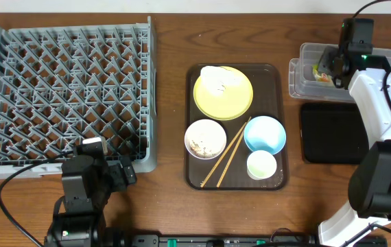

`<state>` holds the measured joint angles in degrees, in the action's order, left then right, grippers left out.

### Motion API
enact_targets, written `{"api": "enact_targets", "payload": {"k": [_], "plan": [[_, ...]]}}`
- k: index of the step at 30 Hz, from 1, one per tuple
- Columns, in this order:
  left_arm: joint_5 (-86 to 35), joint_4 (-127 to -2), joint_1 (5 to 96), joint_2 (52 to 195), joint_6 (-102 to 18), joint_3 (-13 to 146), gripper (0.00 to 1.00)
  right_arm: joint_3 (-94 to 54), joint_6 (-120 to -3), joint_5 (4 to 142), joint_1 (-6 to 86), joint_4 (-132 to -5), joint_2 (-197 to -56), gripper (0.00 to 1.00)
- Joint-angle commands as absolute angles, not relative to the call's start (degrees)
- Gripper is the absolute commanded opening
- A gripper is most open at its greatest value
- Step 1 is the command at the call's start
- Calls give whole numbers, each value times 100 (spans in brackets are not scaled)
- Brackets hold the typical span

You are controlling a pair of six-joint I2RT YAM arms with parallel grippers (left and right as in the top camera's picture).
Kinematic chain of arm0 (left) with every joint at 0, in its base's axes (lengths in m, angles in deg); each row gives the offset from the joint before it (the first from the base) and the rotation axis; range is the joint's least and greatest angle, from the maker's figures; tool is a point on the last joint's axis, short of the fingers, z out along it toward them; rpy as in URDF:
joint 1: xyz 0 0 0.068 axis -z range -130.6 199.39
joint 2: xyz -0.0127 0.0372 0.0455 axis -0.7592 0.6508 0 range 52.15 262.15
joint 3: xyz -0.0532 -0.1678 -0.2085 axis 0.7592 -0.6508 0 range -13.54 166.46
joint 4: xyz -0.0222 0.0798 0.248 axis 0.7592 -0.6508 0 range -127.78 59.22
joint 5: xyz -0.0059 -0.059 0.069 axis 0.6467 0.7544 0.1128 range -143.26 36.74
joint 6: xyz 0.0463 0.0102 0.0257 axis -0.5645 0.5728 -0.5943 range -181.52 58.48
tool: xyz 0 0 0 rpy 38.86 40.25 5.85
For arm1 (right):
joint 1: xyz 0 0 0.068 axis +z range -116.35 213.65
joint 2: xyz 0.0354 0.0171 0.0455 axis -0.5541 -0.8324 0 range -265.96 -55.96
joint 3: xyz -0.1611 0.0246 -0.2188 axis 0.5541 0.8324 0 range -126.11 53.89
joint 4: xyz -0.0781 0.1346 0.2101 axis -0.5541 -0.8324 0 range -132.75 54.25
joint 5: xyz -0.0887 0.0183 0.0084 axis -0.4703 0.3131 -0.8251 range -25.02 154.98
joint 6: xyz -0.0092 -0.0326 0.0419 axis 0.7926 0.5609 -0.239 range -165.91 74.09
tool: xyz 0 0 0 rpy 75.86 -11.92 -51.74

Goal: Sort waste into correct bins and load items into the dishwasher rack
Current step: 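Carry the wrapper and tissue right and lower into the clear bin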

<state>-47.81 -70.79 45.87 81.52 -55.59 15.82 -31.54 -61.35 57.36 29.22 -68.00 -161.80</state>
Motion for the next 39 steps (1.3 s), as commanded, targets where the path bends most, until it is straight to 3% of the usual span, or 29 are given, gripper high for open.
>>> {"api": "enact_targets", "payload": {"k": [1,4,11,19,31,35,39], "plan": [[-4772,-7060,4608,8141,-5611,1681,96,-3163,-6091,7229,3100,-6584,-15798,48],[-4772,-7060,4608,8141,-5611,1681,96,-3161,-5814,8184,3436,-6416,-15778,52],[-4772,-7060,4608,8141,-5609,1681,96,-3158,-5118,8162,4562,-6462,-16173,69],[-4772,-7062,4608,8141,-5611,1679,96,-3158,-5075,6814,5556,-5791,-17043,85],[-4772,-7062,4608,8143,-5611,1670,96,-3158,-5075,6779,5998,-4899,-18182,83],[-4772,-7062,4608,8143,-5609,1670,96,-3158,-5077,6774,5998,-4938,-18287,64],[-4772,-7062,4608,8143,-5611,1670,96,-3161,-5077,6779,5987,-4971,-18283,19]]}}
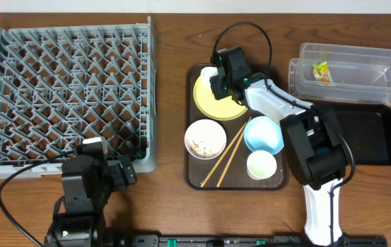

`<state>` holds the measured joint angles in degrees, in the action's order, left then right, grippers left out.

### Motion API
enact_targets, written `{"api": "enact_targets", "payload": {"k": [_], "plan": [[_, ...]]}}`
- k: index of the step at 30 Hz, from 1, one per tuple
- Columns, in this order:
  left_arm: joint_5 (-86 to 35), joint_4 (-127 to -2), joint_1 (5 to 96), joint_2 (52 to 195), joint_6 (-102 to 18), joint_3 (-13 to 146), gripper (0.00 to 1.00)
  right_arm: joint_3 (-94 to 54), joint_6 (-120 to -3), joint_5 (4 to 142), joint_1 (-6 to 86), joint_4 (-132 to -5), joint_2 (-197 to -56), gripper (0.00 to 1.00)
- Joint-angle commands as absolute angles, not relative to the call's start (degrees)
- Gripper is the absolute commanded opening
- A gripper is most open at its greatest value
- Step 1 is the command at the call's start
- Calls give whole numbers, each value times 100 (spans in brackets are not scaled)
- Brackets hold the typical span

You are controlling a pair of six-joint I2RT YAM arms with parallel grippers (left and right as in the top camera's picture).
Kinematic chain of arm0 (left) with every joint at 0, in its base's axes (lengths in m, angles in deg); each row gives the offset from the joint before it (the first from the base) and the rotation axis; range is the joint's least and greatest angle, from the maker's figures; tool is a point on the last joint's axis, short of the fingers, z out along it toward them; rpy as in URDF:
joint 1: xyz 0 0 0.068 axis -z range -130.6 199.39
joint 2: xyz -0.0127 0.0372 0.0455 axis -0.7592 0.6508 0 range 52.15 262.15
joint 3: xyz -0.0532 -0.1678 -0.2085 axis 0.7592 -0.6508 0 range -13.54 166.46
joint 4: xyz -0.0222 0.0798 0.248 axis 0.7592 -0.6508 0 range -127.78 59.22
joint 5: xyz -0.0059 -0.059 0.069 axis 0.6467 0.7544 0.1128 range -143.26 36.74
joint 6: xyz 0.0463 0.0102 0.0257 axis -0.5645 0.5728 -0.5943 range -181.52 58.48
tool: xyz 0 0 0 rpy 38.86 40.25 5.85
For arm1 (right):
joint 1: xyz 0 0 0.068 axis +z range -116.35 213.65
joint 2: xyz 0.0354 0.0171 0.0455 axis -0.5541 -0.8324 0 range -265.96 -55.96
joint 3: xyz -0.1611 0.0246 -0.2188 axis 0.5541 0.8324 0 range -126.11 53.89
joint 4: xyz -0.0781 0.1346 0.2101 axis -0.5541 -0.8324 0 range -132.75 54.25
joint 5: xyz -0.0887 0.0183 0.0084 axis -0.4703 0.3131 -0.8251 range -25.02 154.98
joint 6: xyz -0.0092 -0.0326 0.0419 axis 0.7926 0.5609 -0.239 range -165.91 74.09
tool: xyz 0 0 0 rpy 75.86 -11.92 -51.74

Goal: Sort waste into correct bins and load items into the dishwasher rack
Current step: 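Carry the wrapper and tissue right and lower into the clear bin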

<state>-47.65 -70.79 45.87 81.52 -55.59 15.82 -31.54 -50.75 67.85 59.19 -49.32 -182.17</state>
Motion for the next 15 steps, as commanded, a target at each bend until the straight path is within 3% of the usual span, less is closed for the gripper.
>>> {"api": "enact_targets", "payload": {"k": [1,3,15], "plan": [[-4772,-7062,4608,8143,-5609,1670,96,-3161,-5077,6779,5987,-4999,-18283,12],[-4772,-7062,4608,8143,-5611,1670,96,-3163,-5077,6783,5987,-5148,-18213,1],[-4772,-7060,4608,8143,-5611,1670,96,-3163,-5121,6510,5248,-6527,-16176,1]]}}
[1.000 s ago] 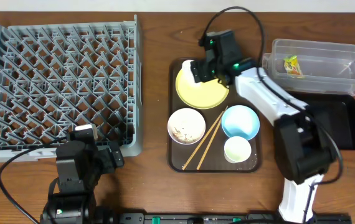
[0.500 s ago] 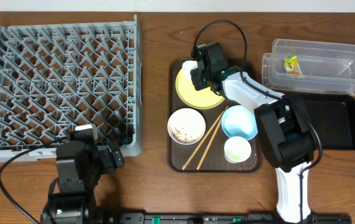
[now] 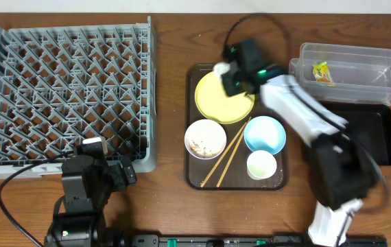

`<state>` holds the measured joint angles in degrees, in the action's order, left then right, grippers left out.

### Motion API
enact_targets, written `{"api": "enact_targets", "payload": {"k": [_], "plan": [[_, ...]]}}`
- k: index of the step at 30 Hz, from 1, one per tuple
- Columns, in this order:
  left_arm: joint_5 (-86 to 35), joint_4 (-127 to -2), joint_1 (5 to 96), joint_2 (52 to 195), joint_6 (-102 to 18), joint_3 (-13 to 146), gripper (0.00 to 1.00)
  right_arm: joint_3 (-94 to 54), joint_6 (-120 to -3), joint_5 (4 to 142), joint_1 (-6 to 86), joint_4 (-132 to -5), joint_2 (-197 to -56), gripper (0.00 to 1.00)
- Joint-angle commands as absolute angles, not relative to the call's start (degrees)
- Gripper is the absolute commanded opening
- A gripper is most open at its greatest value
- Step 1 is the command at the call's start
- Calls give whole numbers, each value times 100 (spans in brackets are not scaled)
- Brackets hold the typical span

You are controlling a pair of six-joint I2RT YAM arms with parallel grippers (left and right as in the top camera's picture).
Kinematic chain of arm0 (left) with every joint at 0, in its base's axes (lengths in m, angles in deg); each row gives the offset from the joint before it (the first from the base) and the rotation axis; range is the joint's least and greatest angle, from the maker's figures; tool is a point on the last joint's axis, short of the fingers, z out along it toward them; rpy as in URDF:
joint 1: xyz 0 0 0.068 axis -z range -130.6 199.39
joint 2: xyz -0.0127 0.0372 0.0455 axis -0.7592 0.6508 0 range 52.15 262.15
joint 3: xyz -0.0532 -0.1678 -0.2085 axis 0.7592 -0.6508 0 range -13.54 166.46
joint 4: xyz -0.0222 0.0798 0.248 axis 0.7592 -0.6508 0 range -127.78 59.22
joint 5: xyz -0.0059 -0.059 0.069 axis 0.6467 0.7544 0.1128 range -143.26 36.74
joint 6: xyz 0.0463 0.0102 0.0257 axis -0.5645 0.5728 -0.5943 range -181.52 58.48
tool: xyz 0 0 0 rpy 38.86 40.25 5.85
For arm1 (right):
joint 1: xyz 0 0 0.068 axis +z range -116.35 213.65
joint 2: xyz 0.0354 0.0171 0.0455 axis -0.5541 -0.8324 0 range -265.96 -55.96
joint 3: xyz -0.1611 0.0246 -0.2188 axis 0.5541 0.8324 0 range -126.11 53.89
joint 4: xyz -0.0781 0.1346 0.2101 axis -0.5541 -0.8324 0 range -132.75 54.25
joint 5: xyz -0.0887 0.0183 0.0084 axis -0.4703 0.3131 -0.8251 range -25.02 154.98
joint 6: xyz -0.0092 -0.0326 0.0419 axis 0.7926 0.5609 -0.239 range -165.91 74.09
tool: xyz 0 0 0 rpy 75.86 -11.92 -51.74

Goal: Sort waste into correct bins and load items into the dishwasher rack
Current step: 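Carry the wrapper and tissue right and lower into the clear bin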

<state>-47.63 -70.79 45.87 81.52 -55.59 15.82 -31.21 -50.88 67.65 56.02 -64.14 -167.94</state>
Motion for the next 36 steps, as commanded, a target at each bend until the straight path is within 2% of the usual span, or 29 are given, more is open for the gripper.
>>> {"api": "enact_targets", "payload": {"k": [1,10,17,18,20,23,25,31,36], "plan": [[-4772,-7062,4608,8143,-5611,1670,96,-3163,-5158,6385,5086,-6641,-16031,1],[-4772,-7060,4608,8143,-5611,1670,96,-3158,-5208,6243,3539,-7262,-15830,1],[-4772,-7060,4608,8143,-5611,1670,96,-3119,-5204,6243,2979,-7461,-15830,1],[-4772,-7060,4608,8143,-5609,1670,96,-3089,-5206,6243,2947,-7461,-15830,5],[-4772,-7060,4608,8143,-5611,1670,96,-3051,-5206,6243,2885,-7454,-15830,29],[-4772,-7060,4608,8143,-5611,1670,96,-3038,-5204,6241,2857,-7404,-15835,40],[-4772,-7060,4608,8143,-5609,1670,96,-3038,-5206,6243,2859,-7356,-15835,56],[-4770,-7060,4608,8143,-5609,1670,96,-3038,-5206,6243,2861,-7321,-15835,62],[-4772,-7060,4608,8143,-5609,1670,96,-3038,-5204,6217,2870,-7279,-15835,73]]}}
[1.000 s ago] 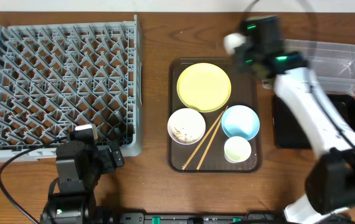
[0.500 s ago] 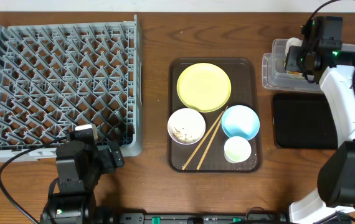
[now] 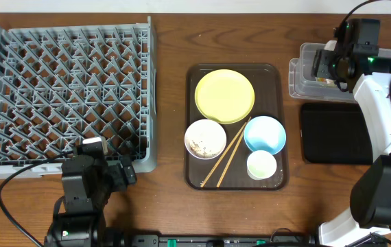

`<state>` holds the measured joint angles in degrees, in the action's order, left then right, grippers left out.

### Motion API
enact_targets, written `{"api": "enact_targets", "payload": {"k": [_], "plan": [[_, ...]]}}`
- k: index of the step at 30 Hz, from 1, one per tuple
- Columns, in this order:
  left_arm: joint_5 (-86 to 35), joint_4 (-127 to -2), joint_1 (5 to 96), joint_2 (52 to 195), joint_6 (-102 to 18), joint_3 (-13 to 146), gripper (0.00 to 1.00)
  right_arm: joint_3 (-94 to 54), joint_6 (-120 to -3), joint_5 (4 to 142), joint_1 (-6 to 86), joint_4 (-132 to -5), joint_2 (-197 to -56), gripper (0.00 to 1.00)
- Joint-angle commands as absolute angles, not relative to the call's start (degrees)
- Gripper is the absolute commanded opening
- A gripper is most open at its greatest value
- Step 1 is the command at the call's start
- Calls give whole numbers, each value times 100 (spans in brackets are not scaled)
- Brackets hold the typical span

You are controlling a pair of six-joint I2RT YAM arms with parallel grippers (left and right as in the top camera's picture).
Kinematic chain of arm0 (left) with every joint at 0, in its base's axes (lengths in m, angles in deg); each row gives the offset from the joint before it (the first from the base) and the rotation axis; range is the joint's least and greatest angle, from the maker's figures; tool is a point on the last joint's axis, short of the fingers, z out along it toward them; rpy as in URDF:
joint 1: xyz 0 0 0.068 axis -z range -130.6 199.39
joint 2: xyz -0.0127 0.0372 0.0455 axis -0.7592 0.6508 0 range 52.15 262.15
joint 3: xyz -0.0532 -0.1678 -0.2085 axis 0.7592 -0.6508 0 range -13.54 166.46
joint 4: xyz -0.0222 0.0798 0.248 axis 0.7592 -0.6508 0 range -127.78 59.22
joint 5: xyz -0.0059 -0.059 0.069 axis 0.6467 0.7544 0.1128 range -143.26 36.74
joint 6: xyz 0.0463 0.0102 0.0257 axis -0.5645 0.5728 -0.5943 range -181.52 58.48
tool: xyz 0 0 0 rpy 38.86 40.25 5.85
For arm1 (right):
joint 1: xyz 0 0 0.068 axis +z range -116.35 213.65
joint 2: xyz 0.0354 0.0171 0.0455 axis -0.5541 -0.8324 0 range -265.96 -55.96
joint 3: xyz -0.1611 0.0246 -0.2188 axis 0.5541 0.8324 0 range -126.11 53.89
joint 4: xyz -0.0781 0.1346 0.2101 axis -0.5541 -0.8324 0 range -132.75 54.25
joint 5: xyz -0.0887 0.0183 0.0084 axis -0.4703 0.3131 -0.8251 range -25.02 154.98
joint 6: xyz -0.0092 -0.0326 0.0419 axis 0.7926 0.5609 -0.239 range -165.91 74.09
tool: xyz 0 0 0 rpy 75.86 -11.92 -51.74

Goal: Sort waste into correct bins and load items into the dishwasher rack
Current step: 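Carry the wrapper and tissue right and lower into the clear bin, then open the right gripper to release the waste into the clear bin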

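My right gripper (image 3: 327, 60) hangs over the clear plastic bin (image 3: 304, 77) at the far right, with a small white lump, seemingly crumpled paper, at its tip. On the brown tray (image 3: 278, 81) lie a bare yellow plate (image 3: 224, 96), a white bowl (image 3: 205, 138) with food residue, a blue bowl (image 3: 265, 134), a small pale cup (image 3: 261, 165) and a pair of chopsticks (image 3: 227, 160). The grey dishwasher rack (image 3: 65, 89) at the left holds nothing. My left gripper (image 3: 126, 171) rests near the rack's front right corner; its jaws are not readable.
A black bin (image 3: 334, 134) sits just in front of the clear bin. The right arm's white link crosses over the black bin's right side. Cables trail along the front edge by the left arm's base.
My right gripper was over the yellow plate's far edge with the white lump; now it is over the clear bin at the right. The plate is bare.
My right gripper first stood over the clear bin, where a colourful wrapper lay, while a white lump sat on the yellow plate. Then it was at that lump on the plate, then held it at the plate's edge. Now it is back over the clear bin. The left arm stayed still.
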<state>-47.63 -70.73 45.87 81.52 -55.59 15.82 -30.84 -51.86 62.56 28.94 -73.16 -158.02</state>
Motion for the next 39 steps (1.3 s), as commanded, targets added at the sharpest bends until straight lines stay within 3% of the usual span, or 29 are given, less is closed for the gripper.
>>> {"api": "enact_targets", "payload": {"k": [1,3,4,5,7,8,10,11,14,15,17,18,19,20,21,22,23,24,25,27,29,30,33,34,35,36,37,39], "plan": [[-4772,-7060,4608,8143,-5609,1670,96,-3038,-5208,6197,2868,-7262,-15835,74],[-4770,-7060,4608,8143,-5609,1670,96,-3038,-5206,6265,2870,-7192,-15835,75],[-4772,-7060,4608,8143,-5609,1670,96,-3038,-5136,6488,2879,-7174,-15835,66],[-4770,-7060,4608,8143,-5609,1670,96,-3038,-4703,6951,2881,-7176,-15835,53],[-4770,-7062,4608,8143,-5611,1670,96,-3038,-4294,6888,2879,-7222,-15835,11],[-4770,-7062,4608,8143,-5609,1670,96,-3038,-4889,6232,2879,-7246,-15841,21],[-4770,-7062,4608,8143,-5609,1670,96,-3038,-5814,5356,2879,-7288,-15852,56],[-4770,-7062,4608,8143,-5609,1670,96,-3038,-5903,5196,2879,-7301,-15852,59],[-4770,-7062,4608,8143,-5609,1670,96,-3038,-4935,6379,2879,-7200,-15852,59],[-4772,-7062,4608,8143,-5609,1670,95,-3038,-4753,6405,2879,-7240,-15852,51],[-4770,-7062,4608,8143,-5609,1670,96,-3038,-5770,5651,2879,-7360,-15852,61],[-4770,-7062,4608,8143,-5609,1670,96,-3038,-5468,6077,2879,-7316,-15852,64],[-4770,-7062,4608,8143,-5609,1670,96,-3038,-4618,6702,2879,-7345,-15852,58],[-4770,-7062,4608,8143,-5609,1670,96,-3038,-4633,6558,2879,-7399,-15852,50],[-4770,-7060,4608,8143,-5609,1670,96,-3038,-5215,5976,2879,-7471,-15852,51],[-4772,-7062,4608,8143,-5609,1670,96,-3038,-5383,5876,2879,-7487,-15857,60],[-4770,-7062,4608,8143,-5609,1670,96,-3038,-4979,6105,2879,-7500,-15863,56],[-4770,-7062,4608,8143,-5609,1670,96,-3038,-5051,5902,2879,-7541,-15861,45],[-4770,-7062,4608,8143,-5609,1670,96,-3038,-5444,5546,2879,-7563,-15861,46],[-4770,-7062,4608,8143,-5609,1670,96,-3038,-5206,6011,2879,-7406,-15867,63],[-4770,-7062,4608,8143,-5609,1670,96,-3038,-4994,6309,2848,-7310,-15872,53],[-4770,-7062,4608,8143,-5609,1670,96,-3038,-5514,5990,2829,-7257,-15872,61],[-4770,-7064,4608,8143,-5609,1670,96,-3038,-6039,5620,2804,-7242,-15872,58],[-4770,-7064,4608,8143,-5609,1670,96,-3038,-5958,5723,2809,-7194,-15872,64],[-4770,-7064,4608,8143,-5609,1670,96,-3038,-5108,6558,2811,-7100,-15872,67],[-4770,-7062,4608,8143,-5609,1670,96,-3038,-4485,7102,2809,-7122,-15872,52],[-4772,-7062,4608,8143,-5609,1670,96,-3038,-4688,6881,2802,-7161,-15872,46],[-4772,-7062,4608,8143,-5611,1670,96,-3038,-5232,6291,2802,-7196,-15872,61]]}}
